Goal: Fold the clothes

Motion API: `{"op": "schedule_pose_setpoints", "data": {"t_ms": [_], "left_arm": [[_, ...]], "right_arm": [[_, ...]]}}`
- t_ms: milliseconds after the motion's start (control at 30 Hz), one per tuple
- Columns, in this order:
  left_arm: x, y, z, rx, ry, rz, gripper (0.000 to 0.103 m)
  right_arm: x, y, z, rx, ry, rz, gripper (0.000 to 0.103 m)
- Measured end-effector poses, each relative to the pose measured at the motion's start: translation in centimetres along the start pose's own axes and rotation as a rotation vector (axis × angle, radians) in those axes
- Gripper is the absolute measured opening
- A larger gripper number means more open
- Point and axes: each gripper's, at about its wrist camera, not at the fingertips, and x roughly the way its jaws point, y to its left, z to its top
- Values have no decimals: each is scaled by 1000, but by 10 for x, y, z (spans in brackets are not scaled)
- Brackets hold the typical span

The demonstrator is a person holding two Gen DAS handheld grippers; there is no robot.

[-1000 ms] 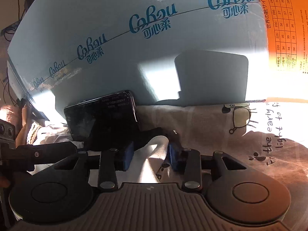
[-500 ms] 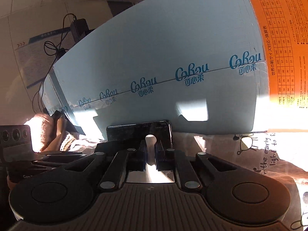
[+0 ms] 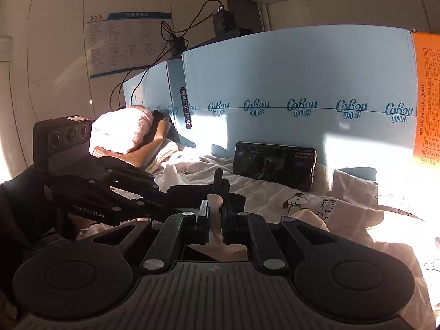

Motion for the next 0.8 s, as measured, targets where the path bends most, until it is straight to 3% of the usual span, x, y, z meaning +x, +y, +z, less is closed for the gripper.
{"op": "schedule_pose_setpoints", "data": {"t_ms": [167,200,233,267,333,367,500,600,700,800], "left_arm": [[-4,-6,-7,21,40,-4,20],[-8,-5,-8,20,37,-6,25],[-13,-4,-8,24,23,2,34],[-19,-4,-8,29,6,11,41],[-32,4,-5,-2,-42,61,69],[-39,10,-3,-32,-70,98,71],[-54,56,2,-294,-115,344,73],[-65,105,-5,-628,-129,521,72],[-67,134,-14,-821,-107,550,72],[-60,141,-13,-832,-84,589,71]], "right_arm": [[-3,9,-22,-23,67,54,15],[-4,10,-25,-32,75,69,25],[-6,11,-27,-37,76,77,36],[-7,12,-28,-41,70,79,40],[-9,13,-29,-43,63,71,50],[-9,13,-29,-45,58,62,52],[-6,15,-28,-46,50,49,59],[-1,20,-27,-58,56,76,62],[8,25,-28,-76,79,109,62],[8,25,-31,-79,92,116,62]]}}
